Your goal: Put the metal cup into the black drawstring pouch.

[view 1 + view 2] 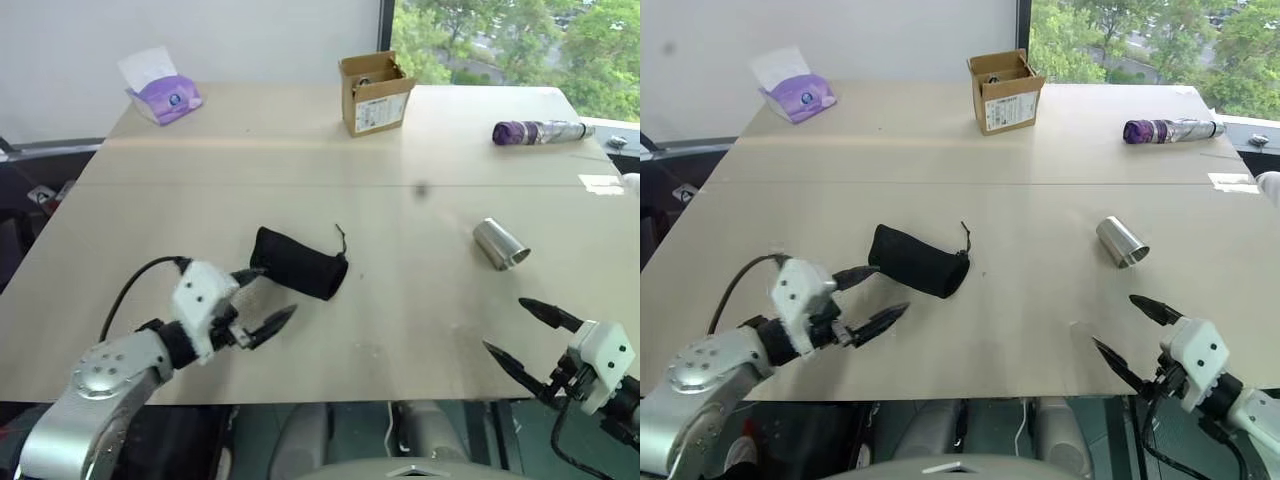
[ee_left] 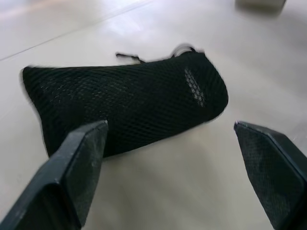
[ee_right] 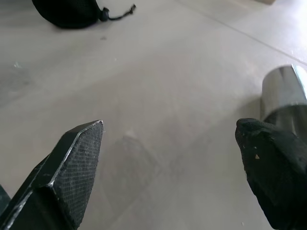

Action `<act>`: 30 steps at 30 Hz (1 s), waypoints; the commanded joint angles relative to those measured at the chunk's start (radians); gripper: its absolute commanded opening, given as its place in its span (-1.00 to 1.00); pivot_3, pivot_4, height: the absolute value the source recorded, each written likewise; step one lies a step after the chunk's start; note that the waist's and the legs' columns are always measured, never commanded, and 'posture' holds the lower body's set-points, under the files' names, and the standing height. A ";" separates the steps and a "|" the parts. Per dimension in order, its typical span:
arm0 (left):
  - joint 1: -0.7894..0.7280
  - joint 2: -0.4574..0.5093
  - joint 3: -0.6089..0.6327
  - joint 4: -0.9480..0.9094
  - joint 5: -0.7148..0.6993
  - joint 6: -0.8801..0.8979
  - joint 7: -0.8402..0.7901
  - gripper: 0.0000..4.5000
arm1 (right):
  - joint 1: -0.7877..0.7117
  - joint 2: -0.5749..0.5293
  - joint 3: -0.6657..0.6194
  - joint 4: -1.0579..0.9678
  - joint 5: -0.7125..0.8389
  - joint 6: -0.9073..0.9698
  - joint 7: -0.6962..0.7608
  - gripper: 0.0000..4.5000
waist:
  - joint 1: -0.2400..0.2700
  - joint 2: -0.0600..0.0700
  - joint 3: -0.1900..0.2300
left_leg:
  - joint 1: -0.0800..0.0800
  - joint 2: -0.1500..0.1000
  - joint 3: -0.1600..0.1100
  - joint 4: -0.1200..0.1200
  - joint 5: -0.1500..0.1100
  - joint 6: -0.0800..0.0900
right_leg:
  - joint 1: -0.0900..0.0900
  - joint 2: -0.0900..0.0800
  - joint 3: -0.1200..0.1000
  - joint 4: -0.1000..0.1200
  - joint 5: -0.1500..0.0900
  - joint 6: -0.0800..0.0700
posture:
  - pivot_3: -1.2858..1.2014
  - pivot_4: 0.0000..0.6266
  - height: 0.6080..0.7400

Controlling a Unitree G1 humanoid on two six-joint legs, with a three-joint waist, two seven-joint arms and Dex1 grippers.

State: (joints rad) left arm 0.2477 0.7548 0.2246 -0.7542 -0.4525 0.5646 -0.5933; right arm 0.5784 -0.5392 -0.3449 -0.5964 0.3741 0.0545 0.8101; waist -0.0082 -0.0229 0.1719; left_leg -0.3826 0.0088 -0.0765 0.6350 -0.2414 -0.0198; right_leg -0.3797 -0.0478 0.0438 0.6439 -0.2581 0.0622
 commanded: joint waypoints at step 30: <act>-0.613 0.140 -0.549 0.341 0.334 -0.007 -0.032 -0.98 | 0.043 0.041 0.063 -0.187 -0.023 0.041 -0.125 1.00 | -0.002 0.001 0.001 | -0.001 -0.001 -0.002 0.000 0.000 0.000 | 0.000 0.001 -0.001 0.001 0.001 -0.001 | 0.03 -0.52 1.00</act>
State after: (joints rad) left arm -0.3442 0.8804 -0.3362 -0.4431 -0.1547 0.6812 -0.5797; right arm 0.6191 -0.5027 -0.2855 -0.7453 0.3569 0.1182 0.6965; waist -0.0101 -0.0223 0.1726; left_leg -0.3832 0.0073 -0.0786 0.6350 -0.2413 -0.0197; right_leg -0.3800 -0.0472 0.0423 0.6450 -0.2567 0.0604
